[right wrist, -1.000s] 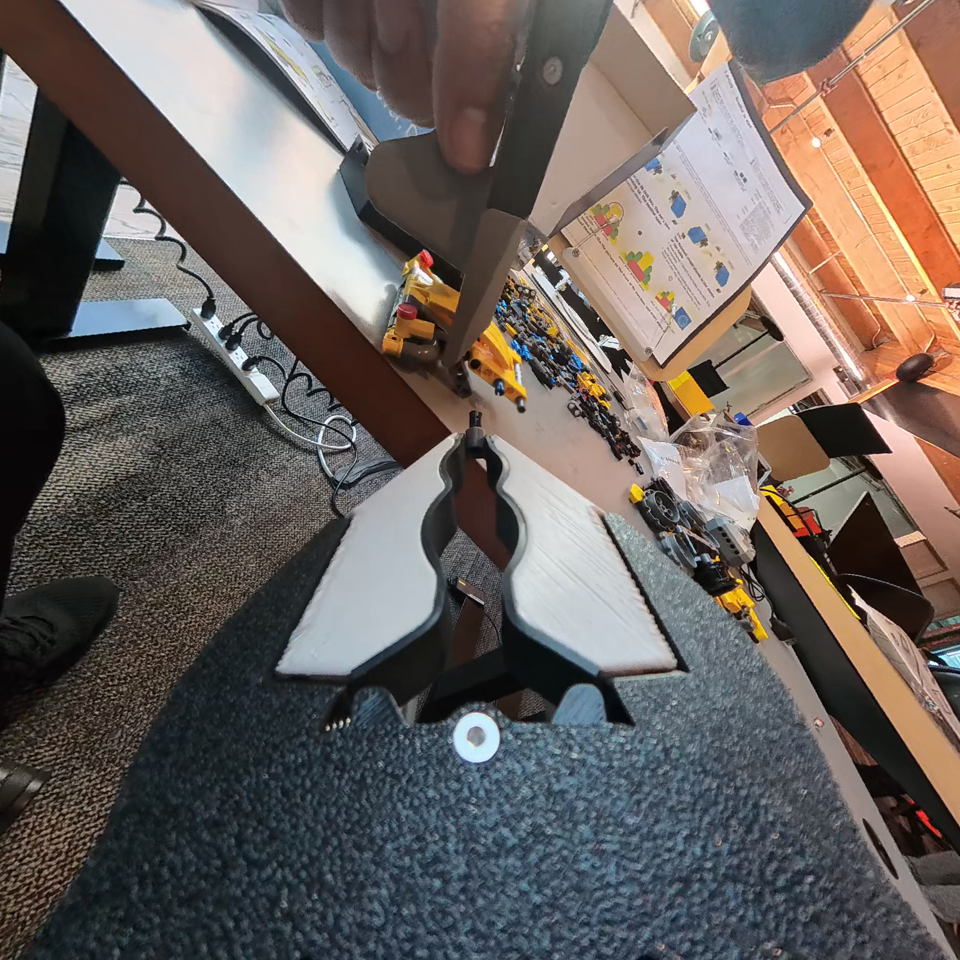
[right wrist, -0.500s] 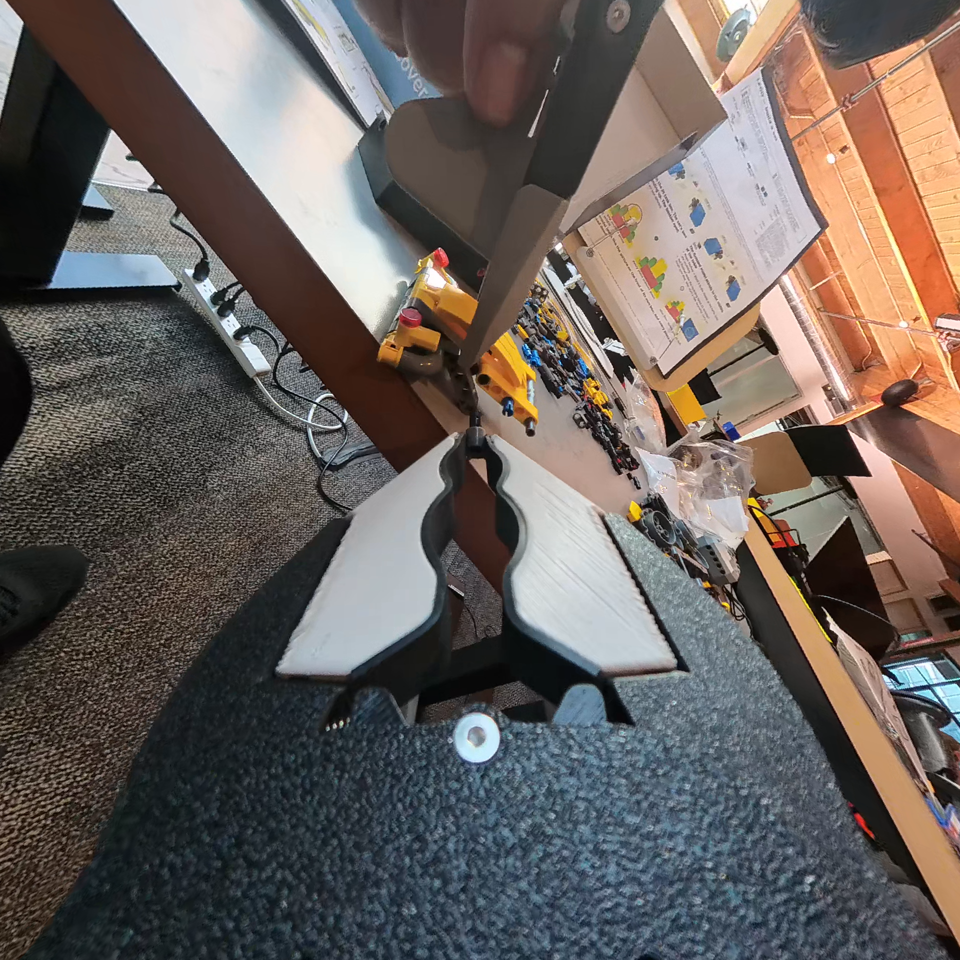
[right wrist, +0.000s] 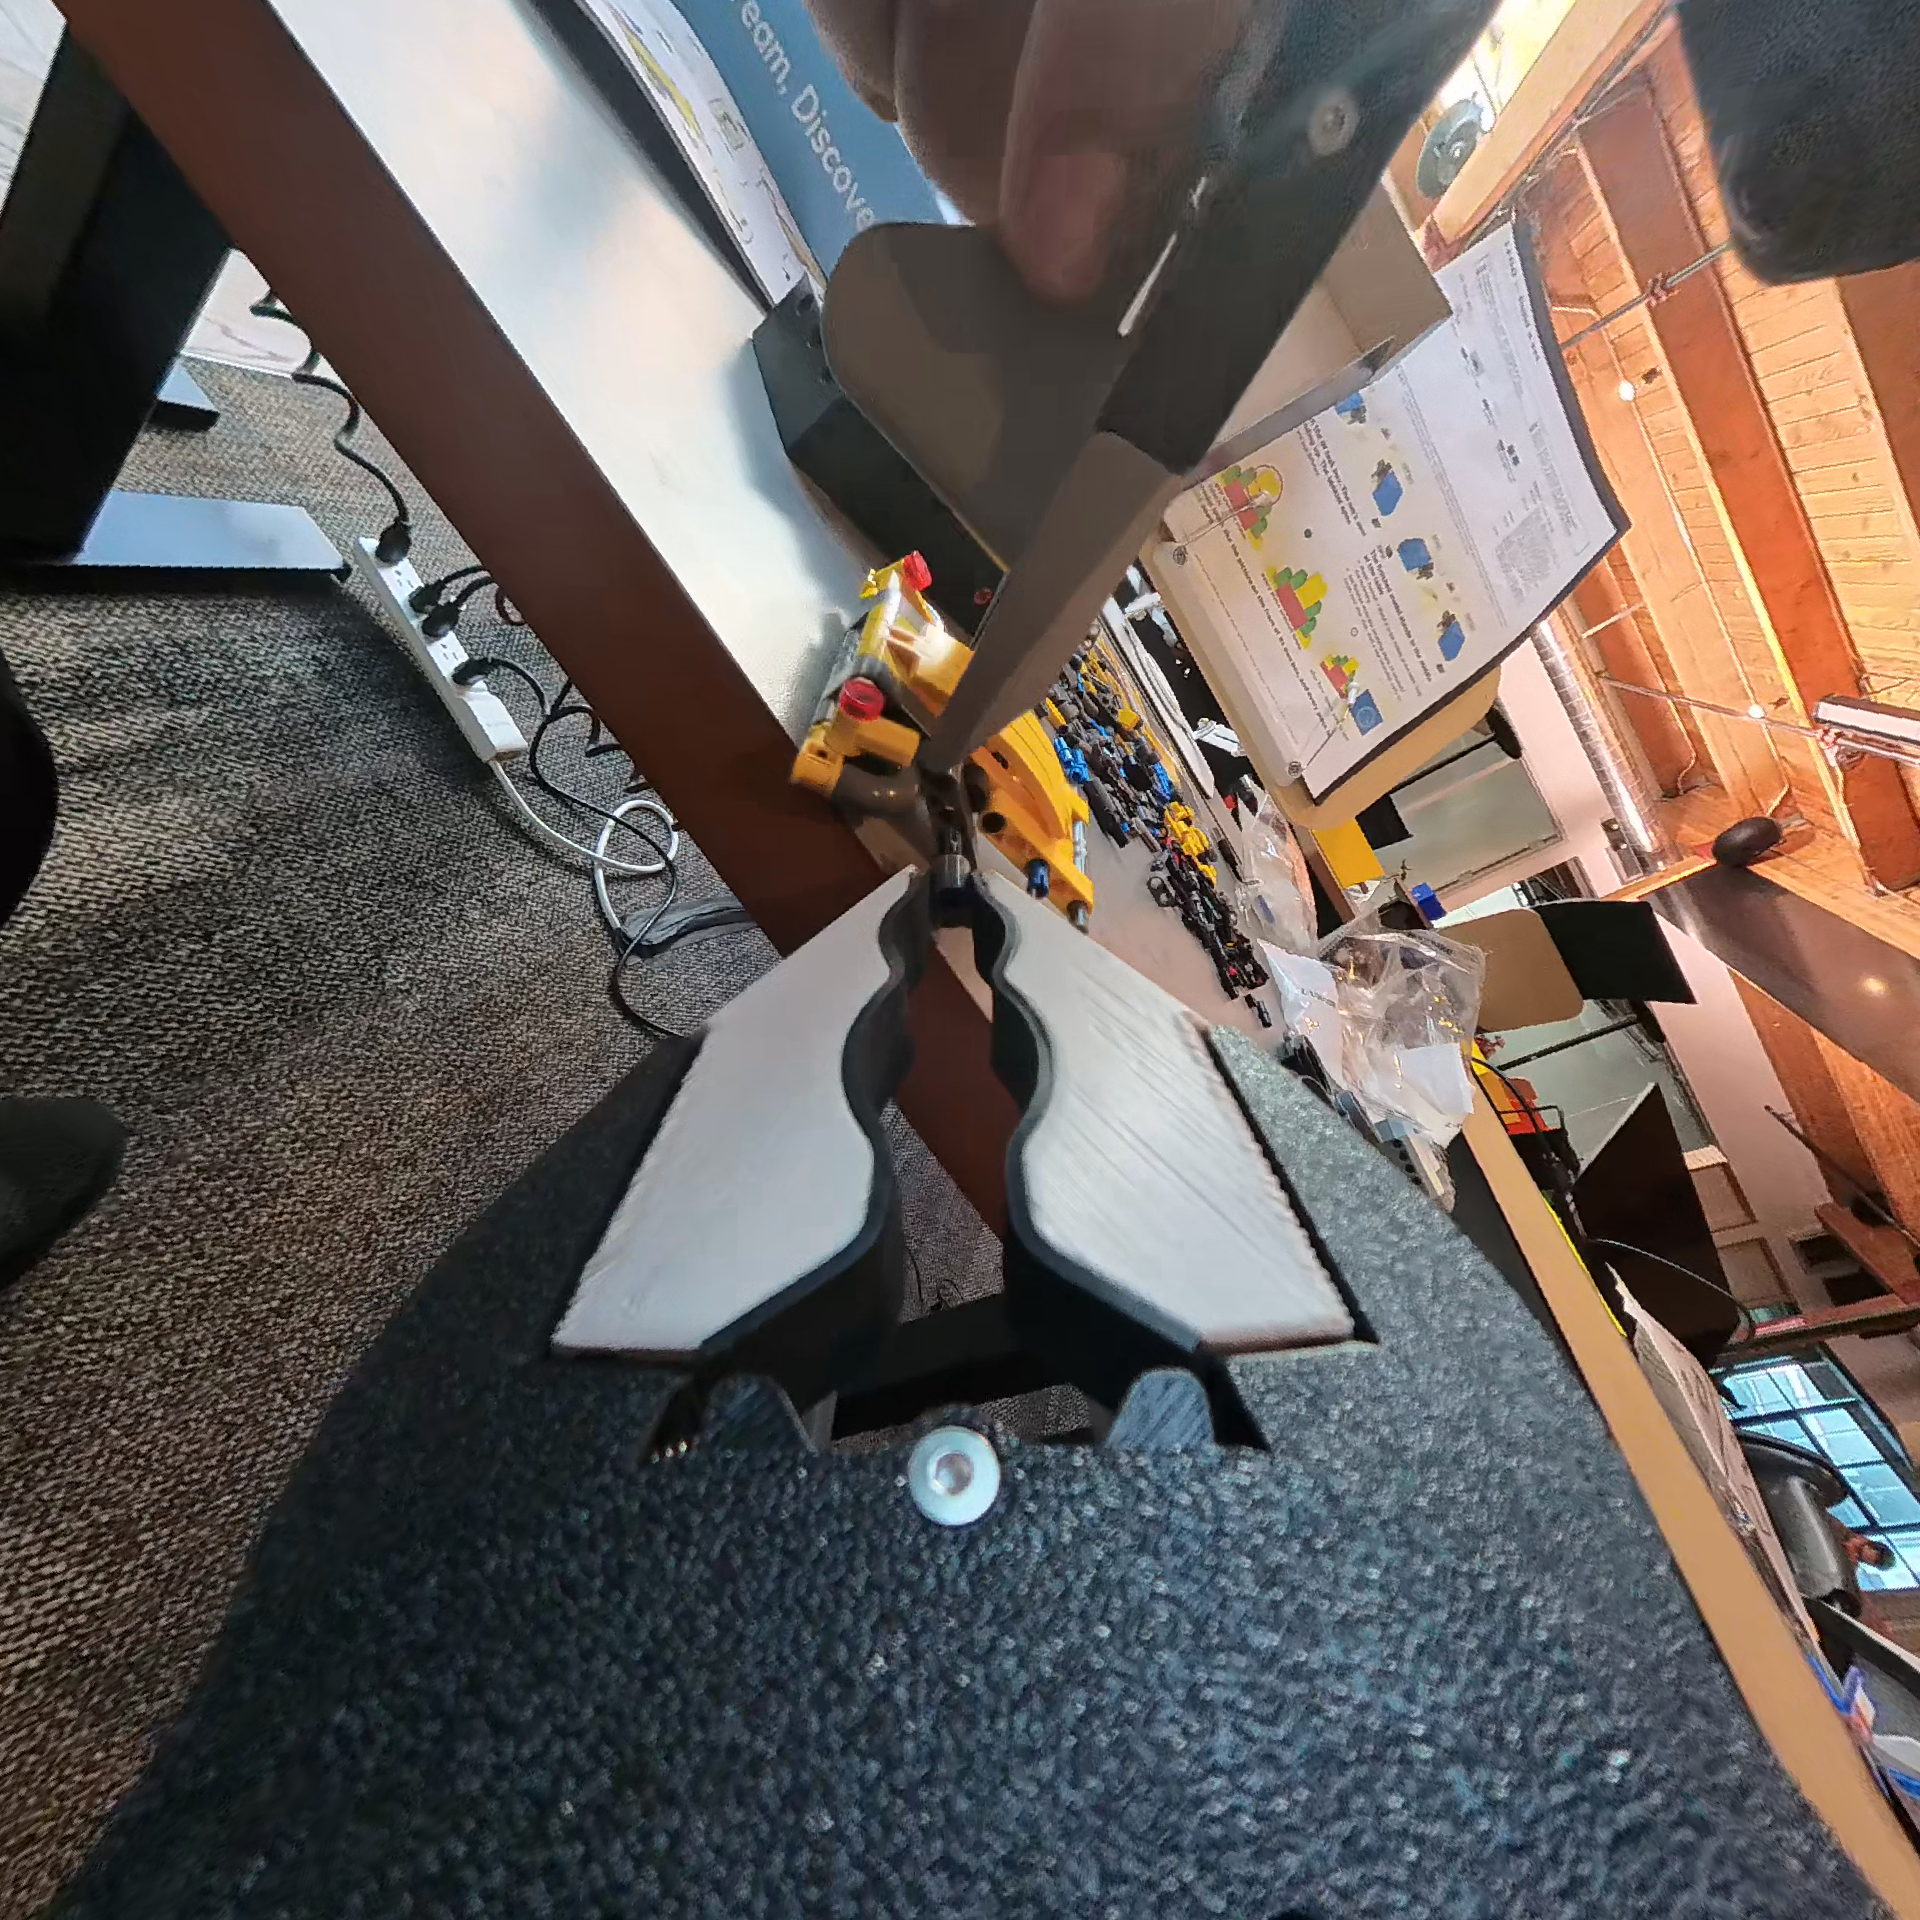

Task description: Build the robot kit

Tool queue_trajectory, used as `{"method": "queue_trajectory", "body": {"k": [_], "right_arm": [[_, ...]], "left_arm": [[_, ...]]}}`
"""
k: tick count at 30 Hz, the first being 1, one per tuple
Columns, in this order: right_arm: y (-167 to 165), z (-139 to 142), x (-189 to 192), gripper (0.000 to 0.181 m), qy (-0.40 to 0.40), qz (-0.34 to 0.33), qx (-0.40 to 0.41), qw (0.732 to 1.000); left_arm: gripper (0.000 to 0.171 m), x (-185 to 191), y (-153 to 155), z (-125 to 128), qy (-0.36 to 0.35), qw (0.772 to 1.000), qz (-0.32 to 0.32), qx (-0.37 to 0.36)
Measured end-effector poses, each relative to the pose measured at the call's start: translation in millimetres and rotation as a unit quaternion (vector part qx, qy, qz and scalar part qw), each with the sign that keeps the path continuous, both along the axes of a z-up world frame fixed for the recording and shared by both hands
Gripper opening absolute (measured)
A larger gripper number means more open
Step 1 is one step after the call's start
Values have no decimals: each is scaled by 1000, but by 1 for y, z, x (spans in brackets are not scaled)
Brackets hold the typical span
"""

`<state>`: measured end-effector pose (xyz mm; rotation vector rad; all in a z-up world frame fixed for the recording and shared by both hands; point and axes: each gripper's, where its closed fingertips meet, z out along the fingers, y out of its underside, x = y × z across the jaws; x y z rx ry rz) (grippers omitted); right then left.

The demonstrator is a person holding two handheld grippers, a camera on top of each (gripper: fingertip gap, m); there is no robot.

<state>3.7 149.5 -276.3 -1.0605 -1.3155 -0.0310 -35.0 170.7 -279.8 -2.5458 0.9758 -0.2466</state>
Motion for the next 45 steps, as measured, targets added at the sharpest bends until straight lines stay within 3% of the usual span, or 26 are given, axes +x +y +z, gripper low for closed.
{"method": "queue_trajectory", "body": {"k": [21, 28, 34, 38, 45], "right_arm": [[2, -3, 6, 3, -5, -25, -3, 1000], [-2, -4, 3, 3, -8, -21, -11, 1000], [-2, -5, 5, 3, -2, -36, -15, 999], [-1, -2, 7, 3, 0, -44, -8, 999], [-2, -2, 6, 3, 8, -41, 3, 999]], "left_arm": [[66, 12, 0, 0, -30, 999, 8, -22], [64, 15, -3, -3, -14, 1000, -12, -20], [65, 15, -6, -4, 5, 996, -75, -47], [65, 16, -6, -6, -10, 994, -78, -71], [66, 17, -6, -8, 1, 997, -70, -41]]}}
